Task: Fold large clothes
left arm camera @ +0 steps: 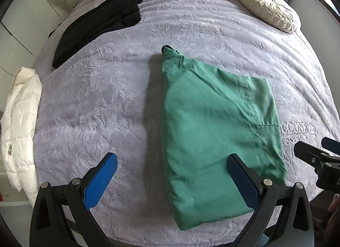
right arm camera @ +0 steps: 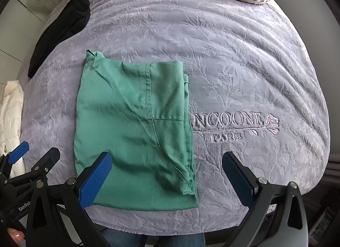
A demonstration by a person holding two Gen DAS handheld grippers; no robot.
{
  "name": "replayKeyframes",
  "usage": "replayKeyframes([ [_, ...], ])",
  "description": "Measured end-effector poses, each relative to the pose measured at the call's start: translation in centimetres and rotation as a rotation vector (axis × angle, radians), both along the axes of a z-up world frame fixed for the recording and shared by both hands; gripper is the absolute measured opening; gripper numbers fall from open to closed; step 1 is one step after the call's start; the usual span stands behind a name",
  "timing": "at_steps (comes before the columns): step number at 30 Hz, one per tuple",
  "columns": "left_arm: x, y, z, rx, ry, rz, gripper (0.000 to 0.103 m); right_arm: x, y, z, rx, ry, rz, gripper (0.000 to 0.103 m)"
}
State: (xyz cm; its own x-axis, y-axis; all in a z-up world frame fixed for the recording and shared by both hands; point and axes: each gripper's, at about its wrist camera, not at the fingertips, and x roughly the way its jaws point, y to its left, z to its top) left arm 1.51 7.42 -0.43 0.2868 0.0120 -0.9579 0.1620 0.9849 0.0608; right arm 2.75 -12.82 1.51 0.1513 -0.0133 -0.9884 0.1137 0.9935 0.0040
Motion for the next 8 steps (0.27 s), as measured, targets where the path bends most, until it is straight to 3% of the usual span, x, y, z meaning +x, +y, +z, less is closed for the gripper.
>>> replayKeyframes([
  [8,-0.21,-0.37,0.07,-0.007,0.001,-0.005,0.103,0.11,-0.21,-0.15,0.001,0.007,-0.003,0.103],
])
